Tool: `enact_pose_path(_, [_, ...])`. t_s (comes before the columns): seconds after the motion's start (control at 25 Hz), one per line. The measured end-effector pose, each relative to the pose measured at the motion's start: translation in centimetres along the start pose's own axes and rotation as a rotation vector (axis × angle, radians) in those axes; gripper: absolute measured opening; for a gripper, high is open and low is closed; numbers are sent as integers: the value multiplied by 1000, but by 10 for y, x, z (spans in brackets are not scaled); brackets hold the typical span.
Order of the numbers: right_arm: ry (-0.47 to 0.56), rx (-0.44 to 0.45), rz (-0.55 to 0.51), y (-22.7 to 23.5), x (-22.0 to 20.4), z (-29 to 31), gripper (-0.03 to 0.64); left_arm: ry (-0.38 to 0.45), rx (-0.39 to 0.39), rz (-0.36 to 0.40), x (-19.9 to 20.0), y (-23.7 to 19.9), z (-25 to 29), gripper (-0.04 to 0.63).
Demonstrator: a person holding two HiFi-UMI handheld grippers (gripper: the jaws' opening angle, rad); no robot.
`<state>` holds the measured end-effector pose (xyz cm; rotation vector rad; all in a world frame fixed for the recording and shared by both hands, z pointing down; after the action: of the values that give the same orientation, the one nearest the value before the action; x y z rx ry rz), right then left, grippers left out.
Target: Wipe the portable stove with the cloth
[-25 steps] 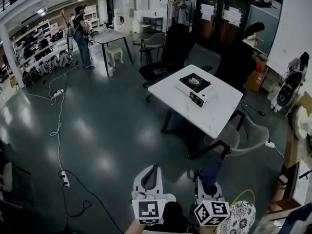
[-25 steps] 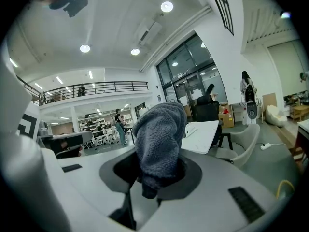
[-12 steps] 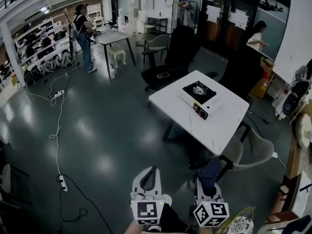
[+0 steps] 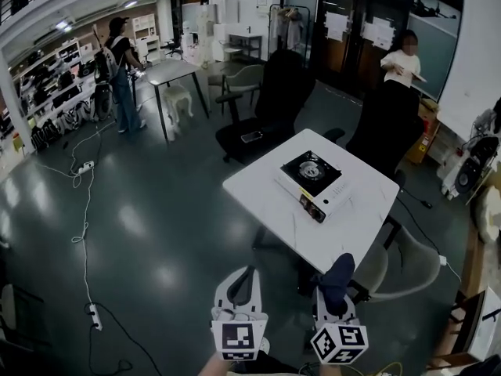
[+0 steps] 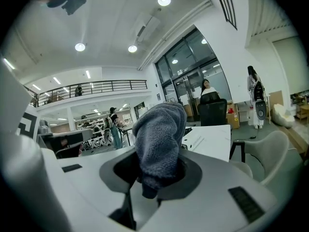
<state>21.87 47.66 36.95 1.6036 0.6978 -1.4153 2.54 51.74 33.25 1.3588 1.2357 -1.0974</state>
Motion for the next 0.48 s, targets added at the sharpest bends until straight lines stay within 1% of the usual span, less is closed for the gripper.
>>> enact_pose_path(0.2, [1, -7, 1, 26, 5, 41, 106, 2, -9, 2, -7, 5, 49, 21])
enact_pose_path(0.48, [-19, -24, 11, 48, 8, 76, 106, -26, -24, -9, -17, 5, 94, 21])
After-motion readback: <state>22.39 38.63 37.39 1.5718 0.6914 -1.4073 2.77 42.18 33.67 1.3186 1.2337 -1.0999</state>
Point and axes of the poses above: the fingertips, and each gripper's own axes: z forward along the fingers, y to its right, x out of its top, the point moved 4 cm from there along -z, backward along the fingers, and after that the axes turned 12 degrees about y, right-handed, at the moved point
